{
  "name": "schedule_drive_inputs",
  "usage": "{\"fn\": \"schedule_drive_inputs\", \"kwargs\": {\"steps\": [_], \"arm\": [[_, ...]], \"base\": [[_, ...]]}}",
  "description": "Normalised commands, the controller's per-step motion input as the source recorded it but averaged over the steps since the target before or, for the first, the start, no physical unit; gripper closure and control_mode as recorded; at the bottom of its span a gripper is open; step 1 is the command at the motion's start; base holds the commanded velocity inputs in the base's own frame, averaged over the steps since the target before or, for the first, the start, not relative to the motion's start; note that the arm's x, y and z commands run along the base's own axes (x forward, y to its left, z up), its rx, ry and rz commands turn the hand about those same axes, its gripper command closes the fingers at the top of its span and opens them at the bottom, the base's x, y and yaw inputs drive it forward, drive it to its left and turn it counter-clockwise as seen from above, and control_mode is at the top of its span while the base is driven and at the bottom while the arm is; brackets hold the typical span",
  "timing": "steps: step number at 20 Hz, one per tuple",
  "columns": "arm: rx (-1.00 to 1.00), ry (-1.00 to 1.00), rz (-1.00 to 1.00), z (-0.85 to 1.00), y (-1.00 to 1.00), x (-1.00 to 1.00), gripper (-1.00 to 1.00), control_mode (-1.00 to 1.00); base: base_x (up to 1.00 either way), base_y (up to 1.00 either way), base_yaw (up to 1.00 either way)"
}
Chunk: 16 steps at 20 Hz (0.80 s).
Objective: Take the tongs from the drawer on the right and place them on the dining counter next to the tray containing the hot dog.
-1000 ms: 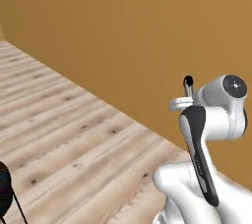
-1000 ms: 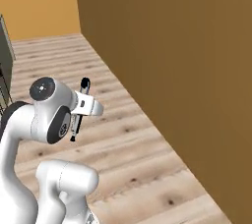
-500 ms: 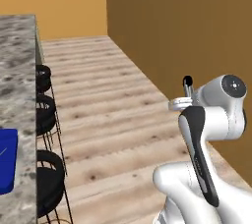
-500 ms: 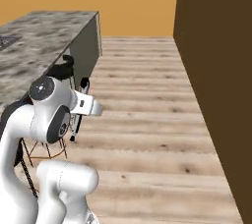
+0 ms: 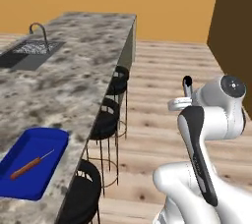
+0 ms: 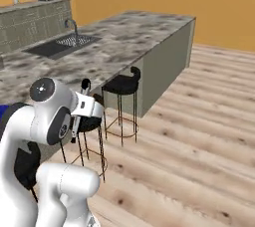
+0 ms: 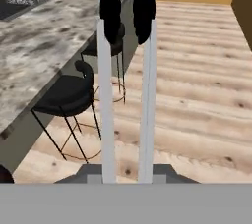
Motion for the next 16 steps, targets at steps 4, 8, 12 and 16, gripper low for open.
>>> {"fn": "schedule_drive_inputs", "kwargs": {"steps": [4, 8, 12, 16], "arm": [[0.00, 0.00, 0.00, 0.00, 0.00, 0.00, 1.00, 1.00], [0.00, 0.00, 0.00, 0.00, 0.00, 0.00, 1.00, 1.00], [0.00, 0.00, 0.00, 0.00, 0.00, 0.00, 1.00, 1.00], [0.00, 0.00, 0.00, 0.00, 0.00, 0.00, 1.00, 1.00]], "base": [[0.06, 0.00, 0.71], [-0.41, 0.00, 0.72], [-0.13, 0.00, 0.68], [0.34, -0.40, 0.50]]}}
